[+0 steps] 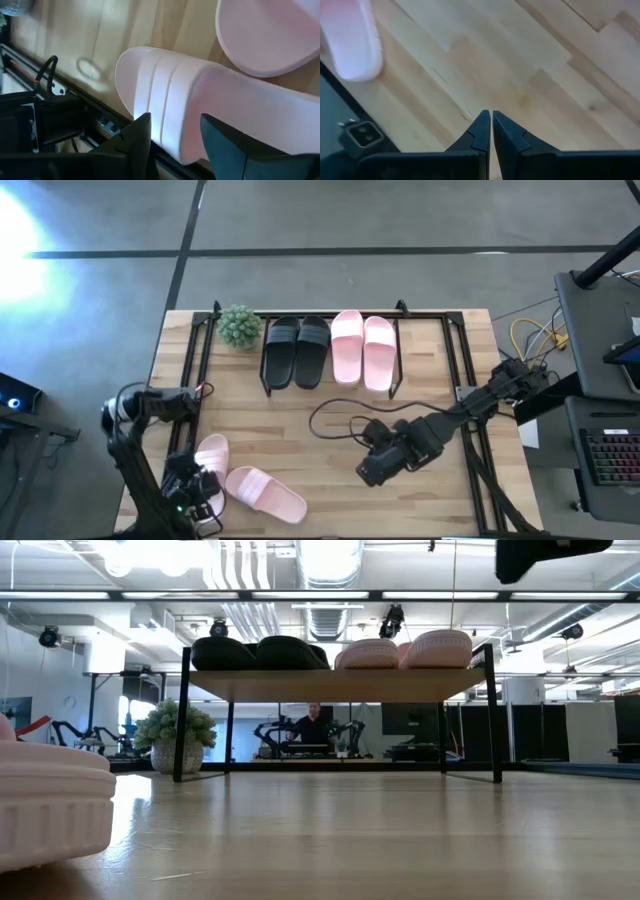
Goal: Pick and place slides into the shelf
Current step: Put the pink slipper under the shelf
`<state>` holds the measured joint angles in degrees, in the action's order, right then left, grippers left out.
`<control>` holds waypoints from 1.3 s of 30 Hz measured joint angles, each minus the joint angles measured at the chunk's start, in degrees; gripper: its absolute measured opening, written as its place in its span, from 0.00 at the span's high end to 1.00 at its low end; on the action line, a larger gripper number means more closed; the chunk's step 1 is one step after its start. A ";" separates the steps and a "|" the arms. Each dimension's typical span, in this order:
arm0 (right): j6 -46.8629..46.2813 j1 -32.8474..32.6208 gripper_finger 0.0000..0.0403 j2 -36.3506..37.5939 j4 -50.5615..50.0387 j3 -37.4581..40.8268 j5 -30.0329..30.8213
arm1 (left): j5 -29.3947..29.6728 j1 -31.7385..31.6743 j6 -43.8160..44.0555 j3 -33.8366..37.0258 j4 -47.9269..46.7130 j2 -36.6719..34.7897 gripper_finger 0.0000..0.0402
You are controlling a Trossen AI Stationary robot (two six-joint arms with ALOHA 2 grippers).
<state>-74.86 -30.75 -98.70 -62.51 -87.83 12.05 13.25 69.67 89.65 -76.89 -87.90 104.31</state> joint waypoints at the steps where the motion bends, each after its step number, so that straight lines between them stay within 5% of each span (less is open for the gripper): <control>1: 0.17 -0.02 0.97 0.00 -0.55 0.00 -0.02 | 0.00 0.00 0.00 -0.14 0.03 1.11 0.61; 10: 2.39 0.03 0.97 0.00 -1.63 0.34 2.37 | 2.21 -0.20 4.44 1.59 -1.60 4.88 0.61; 16: 1.43 0.56 0.97 0.00 -1.65 0.59 3.50 | 3.28 -0.31 4.51 8.29 0.20 4.63 0.62; 21: 0.83 1.18 0.97 0.00 -1.77 0.59 3.47 | 3.76 -0.44 4.50 15.51 3.98 1.88 0.72; 28: -3.13 1.45 0.97 0.00 -1.82 0.61 3.15 | 4.57 -0.70 4.50 22.87 5.70 -6.53 0.98; 34: -3.14 1.45 0.97 0.04 -1.78 0.13 3.97 | 9.95 -1.64 3.53 19.84 -0.15 -19.94 0.99; 39: -3.36 1.71 0.97 0.68 -1.76 0.04 7.62 | 22.26 -6.08 -9.90 12.64 1.74 -26.17 1.00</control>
<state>-78.22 -29.03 -98.01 -64.27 -87.79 19.67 35.51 63.59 79.74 -64.25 -86.17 78.14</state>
